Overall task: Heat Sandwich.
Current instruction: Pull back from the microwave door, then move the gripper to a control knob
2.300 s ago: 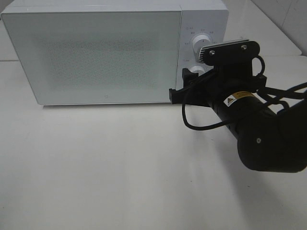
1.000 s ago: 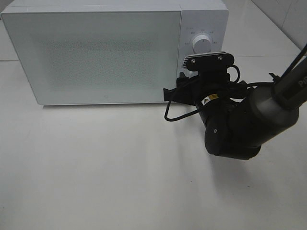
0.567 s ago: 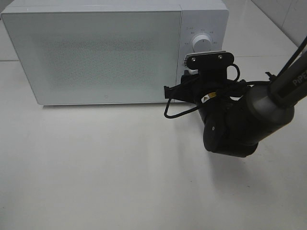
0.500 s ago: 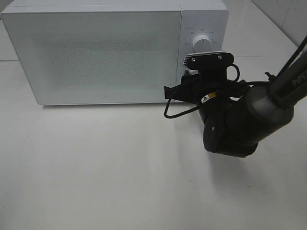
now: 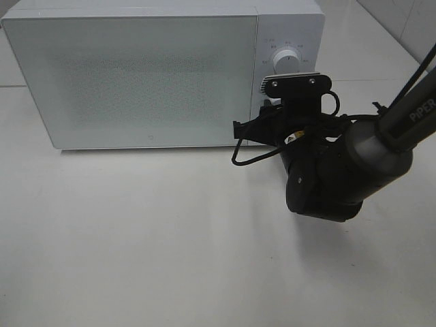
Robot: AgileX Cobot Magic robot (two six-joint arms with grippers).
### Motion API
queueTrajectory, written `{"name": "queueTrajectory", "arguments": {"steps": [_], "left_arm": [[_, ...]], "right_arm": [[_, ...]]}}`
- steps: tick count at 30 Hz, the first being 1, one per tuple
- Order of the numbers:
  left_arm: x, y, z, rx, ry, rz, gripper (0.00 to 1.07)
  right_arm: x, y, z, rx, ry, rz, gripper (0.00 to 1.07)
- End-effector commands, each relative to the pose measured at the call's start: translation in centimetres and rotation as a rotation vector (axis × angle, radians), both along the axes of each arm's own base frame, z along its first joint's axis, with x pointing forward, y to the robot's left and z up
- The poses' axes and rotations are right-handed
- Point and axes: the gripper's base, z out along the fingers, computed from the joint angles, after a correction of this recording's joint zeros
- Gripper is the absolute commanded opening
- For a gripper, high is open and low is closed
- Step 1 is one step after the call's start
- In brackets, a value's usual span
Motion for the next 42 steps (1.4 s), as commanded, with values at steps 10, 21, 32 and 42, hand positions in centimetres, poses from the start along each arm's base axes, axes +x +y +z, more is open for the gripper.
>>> {"name": "queueTrajectory", "arguments": {"steps": [10,21,32,42], "left_arm": [[-0.1,0.0,0.2,0.002,-0.015,-0.002,0.74],[-0.1,0.0,0.2,0.002,-0.015,-0.002,0.74],[-0.1,0.0,0.2,0.002,-0.015,-0.002,0.74],[-0.1,0.0,0.2,0.002,-0.015,-0.002,0.74]], "right_arm": [[0.1,0.7,-0.3,0.147,0.035,0.032,0.00],[0.2,0.7,0.4,0.611,0.006,-0.055,0.00],[0.3,0.5,1.1,1.005,-0.048,-0.105,0.00],[0.4,0.4,1.6,1.547,-0.079,-0.149,0.00]]}}
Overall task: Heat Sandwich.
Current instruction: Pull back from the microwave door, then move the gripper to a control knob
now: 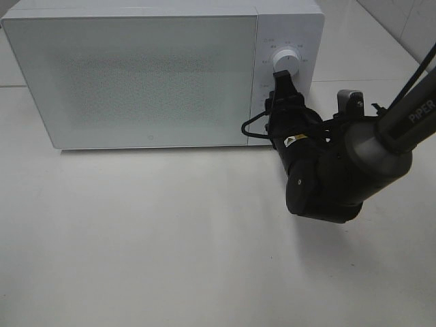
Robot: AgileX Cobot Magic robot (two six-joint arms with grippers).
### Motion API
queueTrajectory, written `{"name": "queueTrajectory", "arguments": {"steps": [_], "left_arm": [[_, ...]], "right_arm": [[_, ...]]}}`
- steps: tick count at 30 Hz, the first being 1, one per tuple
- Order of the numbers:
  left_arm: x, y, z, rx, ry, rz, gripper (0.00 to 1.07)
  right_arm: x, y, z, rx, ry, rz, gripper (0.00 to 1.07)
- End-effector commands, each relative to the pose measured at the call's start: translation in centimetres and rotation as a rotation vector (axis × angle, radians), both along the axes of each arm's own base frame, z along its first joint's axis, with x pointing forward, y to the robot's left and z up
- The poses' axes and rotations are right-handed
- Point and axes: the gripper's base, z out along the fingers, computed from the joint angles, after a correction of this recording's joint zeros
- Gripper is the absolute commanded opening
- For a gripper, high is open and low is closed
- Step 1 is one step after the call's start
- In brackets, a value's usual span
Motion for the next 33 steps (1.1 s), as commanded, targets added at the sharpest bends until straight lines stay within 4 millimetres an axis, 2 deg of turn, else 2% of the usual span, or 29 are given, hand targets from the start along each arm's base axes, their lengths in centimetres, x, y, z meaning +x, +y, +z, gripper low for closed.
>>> {"name": "queueTrajectory", "arguments": {"steps": [1,7,28,33], "left_arm": [[-0.10,-0.01,0.19,0.002,-0.015,-0.002,0.74],[-0.10,-0.01,0.19,0.002,-0.015,-0.002,0.74],[-0.10,-0.01,0.19,0.002,-0.015,-0.002,0.74],[-0.10,-0.01,0.19,0.002,-0.015,-0.002,0.74]], "right_arm": [[0.34,0.38,1.52,0.173,-0.135,0.006,0.00],[0.34,0.38,1.52,0.250,-0.133,-0.002,0.00],[0.27,0.32,1.44,0.254,-0.129,-0.003,0.01],[0.27,0.32,1.44,0.246,-0.129,-0.002,0.09]]}}
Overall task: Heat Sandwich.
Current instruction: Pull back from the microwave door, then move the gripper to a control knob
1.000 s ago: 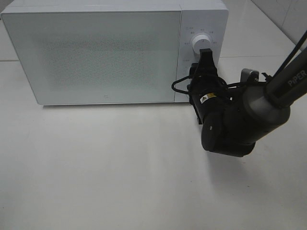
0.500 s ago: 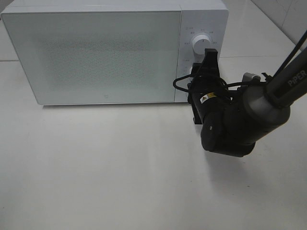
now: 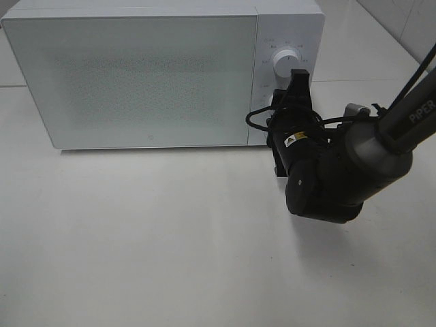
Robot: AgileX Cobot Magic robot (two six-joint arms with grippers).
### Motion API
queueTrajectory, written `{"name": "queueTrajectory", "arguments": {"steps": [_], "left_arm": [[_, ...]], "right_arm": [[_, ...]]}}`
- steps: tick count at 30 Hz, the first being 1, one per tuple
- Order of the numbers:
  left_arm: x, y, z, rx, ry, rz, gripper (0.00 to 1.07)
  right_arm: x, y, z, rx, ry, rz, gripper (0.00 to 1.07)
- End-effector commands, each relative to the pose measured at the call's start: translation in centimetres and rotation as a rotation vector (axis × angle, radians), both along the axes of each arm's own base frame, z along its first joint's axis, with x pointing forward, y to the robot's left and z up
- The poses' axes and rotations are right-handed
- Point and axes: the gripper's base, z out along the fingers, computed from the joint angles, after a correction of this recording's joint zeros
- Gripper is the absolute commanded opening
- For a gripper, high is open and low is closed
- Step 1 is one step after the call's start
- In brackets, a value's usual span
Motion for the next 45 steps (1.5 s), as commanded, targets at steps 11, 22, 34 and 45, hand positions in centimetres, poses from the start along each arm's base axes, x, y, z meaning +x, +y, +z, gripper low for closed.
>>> {"name": "queueTrajectory", "arguments": {"steps": [11,22,34,45], "left_arm": [[-0.1,0.0,0.2,0.002,-0.015,-0.002,0.74],[-0.1,0.0,0.2,0.002,-0.015,-0.002,0.74],[-0.1,0.0,0.2,0.002,-0.015,-0.002,0.74],[-0.1,0.0,0.2,0.002,-0.015,-0.002,0.74]], "right_arm": [[0.3,0.4,1.7,-0.056,-0.165,0.033,0.60],[0.3,0.9,1.8,-0.081,-0.180,0.084,0.68],[-1.9,0.2,3.2,-0.318,-0.210,0.200,0.67],[-6.1,-0.5,5.4,-0.790,-0.305,0.470,0.68]]}}
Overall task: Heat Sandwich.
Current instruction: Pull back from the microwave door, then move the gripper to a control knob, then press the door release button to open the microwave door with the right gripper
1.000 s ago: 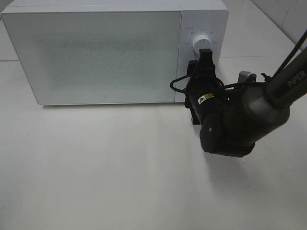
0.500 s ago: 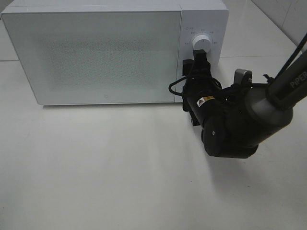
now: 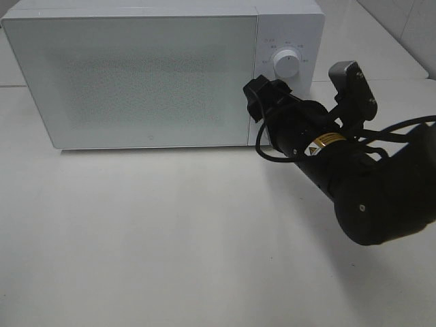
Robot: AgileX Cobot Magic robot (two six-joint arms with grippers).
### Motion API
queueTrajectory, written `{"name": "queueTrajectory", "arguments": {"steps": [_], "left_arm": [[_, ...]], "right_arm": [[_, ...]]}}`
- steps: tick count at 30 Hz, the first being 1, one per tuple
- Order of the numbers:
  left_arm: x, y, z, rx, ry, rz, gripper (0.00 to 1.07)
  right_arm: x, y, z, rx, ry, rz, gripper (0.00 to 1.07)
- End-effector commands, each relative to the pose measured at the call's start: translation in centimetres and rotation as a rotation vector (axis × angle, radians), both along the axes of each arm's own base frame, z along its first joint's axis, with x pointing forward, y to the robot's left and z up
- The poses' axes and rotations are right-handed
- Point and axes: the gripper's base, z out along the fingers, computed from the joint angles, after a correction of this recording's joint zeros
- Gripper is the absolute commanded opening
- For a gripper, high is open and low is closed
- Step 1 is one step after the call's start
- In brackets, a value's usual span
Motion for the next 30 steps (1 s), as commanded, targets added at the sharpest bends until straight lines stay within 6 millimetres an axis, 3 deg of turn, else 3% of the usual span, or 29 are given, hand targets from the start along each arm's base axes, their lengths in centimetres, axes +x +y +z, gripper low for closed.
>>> {"name": "queueTrajectory", "arguments": {"steps": [1,10,15,30], "left_arm": [[-0.1,0.0,0.2,0.002,-0.015,-0.002,0.74],[-0.1,0.0,0.2,0.002,-0.015,-0.002,0.74],[-0.1,0.0,0.2,0.002,-0.015,-0.002,0.74],[-0.1,0.0,0.2,0.002,-0.015,-0.002,0.74]], "right_arm": [[-0.9,0.0,1.7,-0.084,-0.130,0.076,0.68],[-3.4,-1.1,2.6,-0.630,0.000,0.266,0.68],[-4.5,-2.5,3.4,-0.786,0.111,0.315,0.68],[-5.6,-9.3,6.2,-0.877,0.431,0.526,0.68]]}}
